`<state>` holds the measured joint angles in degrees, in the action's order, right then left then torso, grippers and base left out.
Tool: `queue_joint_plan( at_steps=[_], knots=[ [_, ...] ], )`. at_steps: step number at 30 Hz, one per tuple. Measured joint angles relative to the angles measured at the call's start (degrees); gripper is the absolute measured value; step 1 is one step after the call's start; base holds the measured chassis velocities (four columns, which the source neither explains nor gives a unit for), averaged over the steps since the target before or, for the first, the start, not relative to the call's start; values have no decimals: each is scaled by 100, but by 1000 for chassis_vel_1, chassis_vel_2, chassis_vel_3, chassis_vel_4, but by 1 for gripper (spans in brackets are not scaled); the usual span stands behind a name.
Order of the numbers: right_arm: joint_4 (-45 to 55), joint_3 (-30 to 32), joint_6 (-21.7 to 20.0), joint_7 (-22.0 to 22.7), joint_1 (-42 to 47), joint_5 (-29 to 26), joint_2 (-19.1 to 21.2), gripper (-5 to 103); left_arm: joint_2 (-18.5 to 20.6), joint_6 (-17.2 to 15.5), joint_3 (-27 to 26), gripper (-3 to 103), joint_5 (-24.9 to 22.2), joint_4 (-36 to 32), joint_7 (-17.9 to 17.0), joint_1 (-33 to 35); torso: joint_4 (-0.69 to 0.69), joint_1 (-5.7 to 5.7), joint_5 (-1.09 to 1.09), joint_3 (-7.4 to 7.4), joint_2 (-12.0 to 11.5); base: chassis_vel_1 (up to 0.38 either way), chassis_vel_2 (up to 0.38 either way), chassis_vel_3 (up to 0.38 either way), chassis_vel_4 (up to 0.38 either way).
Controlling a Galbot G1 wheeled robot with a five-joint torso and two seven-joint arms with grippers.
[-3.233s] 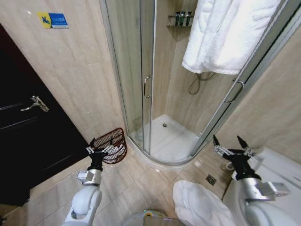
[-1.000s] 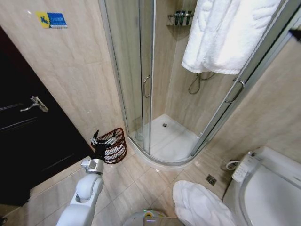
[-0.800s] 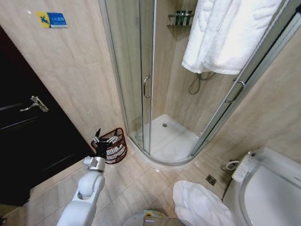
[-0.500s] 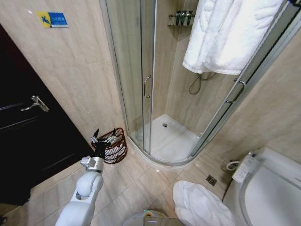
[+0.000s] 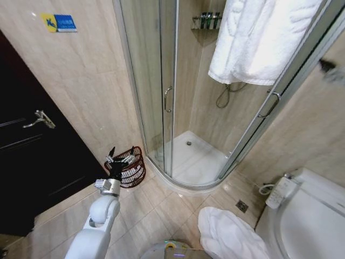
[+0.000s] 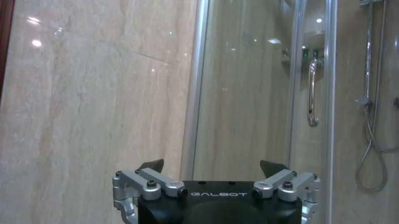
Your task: Discard the used towel into the hamper.
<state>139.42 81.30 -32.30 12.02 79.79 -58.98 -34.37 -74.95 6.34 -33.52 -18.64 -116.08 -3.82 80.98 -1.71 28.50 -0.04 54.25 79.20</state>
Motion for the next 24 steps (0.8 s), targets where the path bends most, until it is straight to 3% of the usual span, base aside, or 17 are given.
queue_joint_plan(
  at_steps=[3, 6, 9, 14, 22, 24],
  knots=[
    [205, -132, 316, -302, 95, 114, -432, 100, -9, -4, 35, 100, 64, -63, 0, 60, 0, 0, 3, 0, 0, 0, 0, 0, 0],
    [60, -117, 677, -663, 84, 215, -421, 100, -1, -5, 37, 100, 90, -91, 0, 99, 0, 0, 3, 0, 0, 0, 0, 0, 0],
    [-267, -81, 1150, -941, -12, 80, -110, 100, -8, -4, 36, 100, 133, -110, 0, 118, 1, 0, 4, 0, 0, 0, 0, 0, 0],
    [-893, -185, 1609, -1057, -399, -789, 766, 100, -86, -4, 61, 100, 251, -153, 0, 106, 2, 0, 2, 1, 0, 0, 0, 0, 0],
    [-1641, -238, 1705, -1322, -736, -1309, 1464, 100, -113, -18, 37, 100, 298, -176, 0, 118, 0, 0, 5, 1, 0, 0, 0, 0, 0],
    [-1947, -150, 1696, -1382, -768, -1577, 1823, 100, -124, -63, 23, 100, 300, -189, -1, 80, 0, 0, 5, 1, 0, 0, 0, 0, 0]
  ],
)
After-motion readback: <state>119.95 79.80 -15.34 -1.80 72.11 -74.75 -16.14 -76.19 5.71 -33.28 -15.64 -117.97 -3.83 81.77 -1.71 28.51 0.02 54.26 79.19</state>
